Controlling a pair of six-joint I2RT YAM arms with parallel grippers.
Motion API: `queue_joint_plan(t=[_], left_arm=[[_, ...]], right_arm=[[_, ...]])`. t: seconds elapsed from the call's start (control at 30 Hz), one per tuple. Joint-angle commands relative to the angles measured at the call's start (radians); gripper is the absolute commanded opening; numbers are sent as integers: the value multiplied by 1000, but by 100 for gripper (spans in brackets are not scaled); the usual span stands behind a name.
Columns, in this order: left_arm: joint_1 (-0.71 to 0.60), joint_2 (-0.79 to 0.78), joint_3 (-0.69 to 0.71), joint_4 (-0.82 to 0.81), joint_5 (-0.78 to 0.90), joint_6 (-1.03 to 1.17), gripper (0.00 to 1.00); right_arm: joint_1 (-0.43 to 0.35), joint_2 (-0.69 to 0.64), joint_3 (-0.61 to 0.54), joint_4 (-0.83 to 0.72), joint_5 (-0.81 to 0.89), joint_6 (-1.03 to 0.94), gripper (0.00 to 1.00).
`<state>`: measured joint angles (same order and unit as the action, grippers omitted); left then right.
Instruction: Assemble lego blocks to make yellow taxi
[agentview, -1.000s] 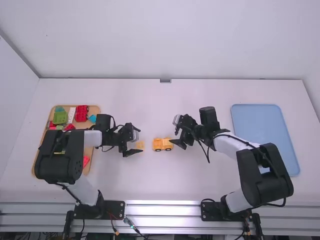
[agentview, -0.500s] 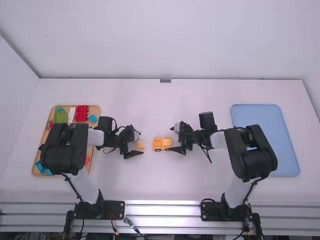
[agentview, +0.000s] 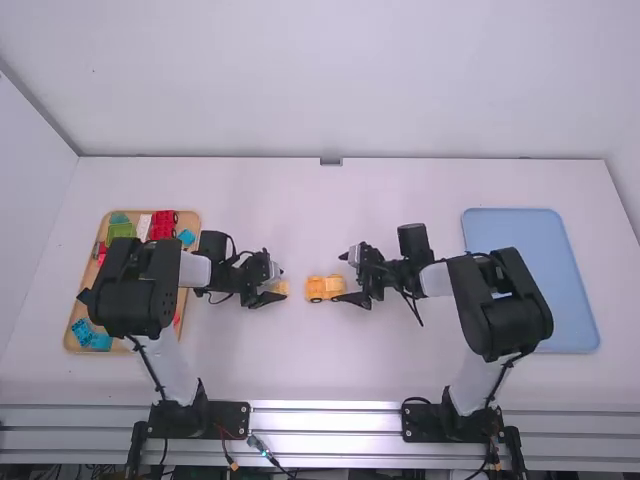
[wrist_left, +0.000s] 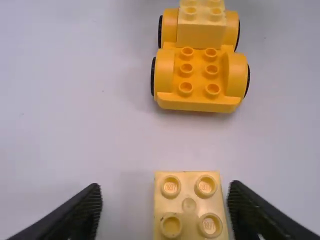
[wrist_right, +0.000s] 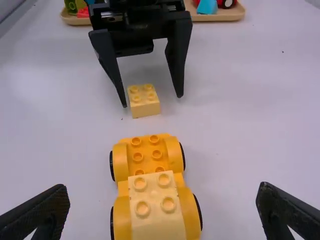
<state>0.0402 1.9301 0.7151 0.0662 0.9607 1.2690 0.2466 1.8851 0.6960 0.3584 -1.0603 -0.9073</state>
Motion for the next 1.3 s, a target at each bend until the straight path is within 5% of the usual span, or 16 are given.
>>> queue_joint_plan(t=[0.0,0.37,0.53,0.9,1.27], left_arm=[[-1,17,-14,-3,25,21,58],[-2,17,-31,3,14,22,54],[-2,17,-38,17,-7,21,40],[-1,17,-46,47,-5,19,29],[-2,13,-22,106,53,-51,27]], right_arm=[[3,8,-2,5,-16,21,99],[3,8,-1,5,-16,20,99],[3,8,-1,5,-17,20,99],[3,8,-1,5,-17,21,99],[3,8,-2,-2,-16,20,99]])
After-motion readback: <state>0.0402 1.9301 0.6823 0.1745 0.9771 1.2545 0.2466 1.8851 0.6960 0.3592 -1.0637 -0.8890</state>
